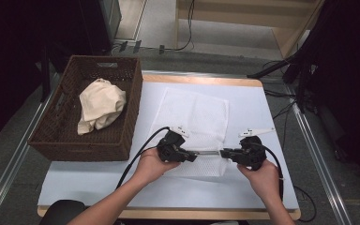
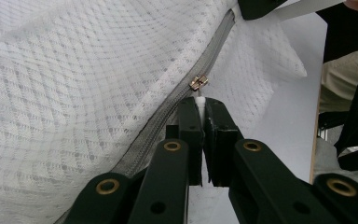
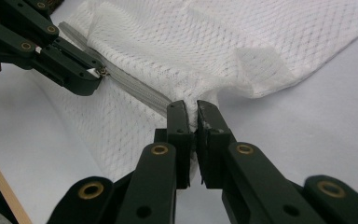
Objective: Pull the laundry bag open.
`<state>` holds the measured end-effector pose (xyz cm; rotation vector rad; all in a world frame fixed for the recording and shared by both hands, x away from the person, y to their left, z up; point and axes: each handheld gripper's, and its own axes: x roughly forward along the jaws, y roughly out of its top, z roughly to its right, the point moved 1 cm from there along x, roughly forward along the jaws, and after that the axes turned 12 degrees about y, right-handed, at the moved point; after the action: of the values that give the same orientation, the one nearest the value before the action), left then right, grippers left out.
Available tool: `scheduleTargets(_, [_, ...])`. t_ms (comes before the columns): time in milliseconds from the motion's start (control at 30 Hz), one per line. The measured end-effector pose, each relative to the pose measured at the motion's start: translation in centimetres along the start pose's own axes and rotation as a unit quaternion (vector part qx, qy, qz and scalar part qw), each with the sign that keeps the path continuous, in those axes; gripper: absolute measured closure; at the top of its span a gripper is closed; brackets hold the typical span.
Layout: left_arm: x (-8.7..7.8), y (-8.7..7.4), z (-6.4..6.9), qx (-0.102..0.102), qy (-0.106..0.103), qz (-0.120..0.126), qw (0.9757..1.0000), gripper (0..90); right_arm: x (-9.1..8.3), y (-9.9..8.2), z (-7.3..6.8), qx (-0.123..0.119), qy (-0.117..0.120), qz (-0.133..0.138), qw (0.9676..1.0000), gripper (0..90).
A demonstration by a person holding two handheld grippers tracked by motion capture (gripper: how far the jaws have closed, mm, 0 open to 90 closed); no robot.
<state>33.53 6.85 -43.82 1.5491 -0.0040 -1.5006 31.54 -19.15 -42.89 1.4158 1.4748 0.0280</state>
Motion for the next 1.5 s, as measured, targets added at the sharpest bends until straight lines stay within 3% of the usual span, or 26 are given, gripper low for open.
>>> scheduleTargets(700, [-0.4,-0.1,-0.5,-0.009,-0.001,0.002,1.0000,87.3,-1.0,-0.3,0.9,0.017,-0.003,0.006,0.9998,85.4])
scheduleTargets(1500, [-0.8,-0.8,-0.8,-0.017,0.008,0.004,0.9998,87.3,-1.0,-0.2,1.5,0.016,-0.003,-0.004,0.9999,85.4])
